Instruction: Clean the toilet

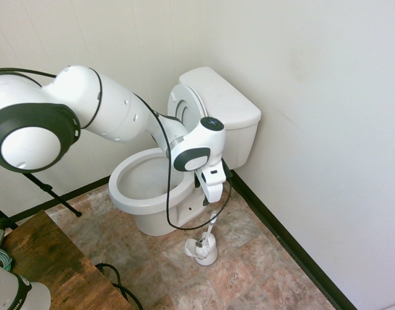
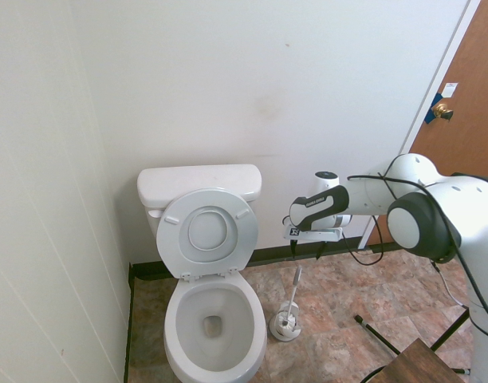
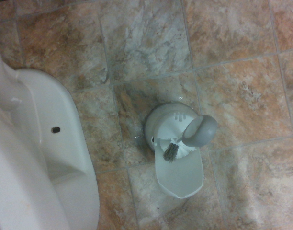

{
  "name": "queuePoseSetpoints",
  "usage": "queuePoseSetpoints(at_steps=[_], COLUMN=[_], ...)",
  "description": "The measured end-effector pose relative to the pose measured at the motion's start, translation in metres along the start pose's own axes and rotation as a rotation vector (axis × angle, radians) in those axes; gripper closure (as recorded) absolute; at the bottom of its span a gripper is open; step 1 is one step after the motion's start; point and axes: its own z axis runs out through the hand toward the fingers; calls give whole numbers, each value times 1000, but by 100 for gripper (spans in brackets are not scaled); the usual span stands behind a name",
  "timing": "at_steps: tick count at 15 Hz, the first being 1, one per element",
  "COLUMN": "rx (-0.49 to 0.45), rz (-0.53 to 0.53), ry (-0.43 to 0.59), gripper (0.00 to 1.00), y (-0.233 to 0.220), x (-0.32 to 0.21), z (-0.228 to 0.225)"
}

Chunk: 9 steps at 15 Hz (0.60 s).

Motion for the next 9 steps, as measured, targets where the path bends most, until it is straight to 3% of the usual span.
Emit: queuePoseSetpoints(at_steps=[9], rx=[0], rz=[248], ry=[23], gripper=[0], y=[-39], x=[32], z=[102])
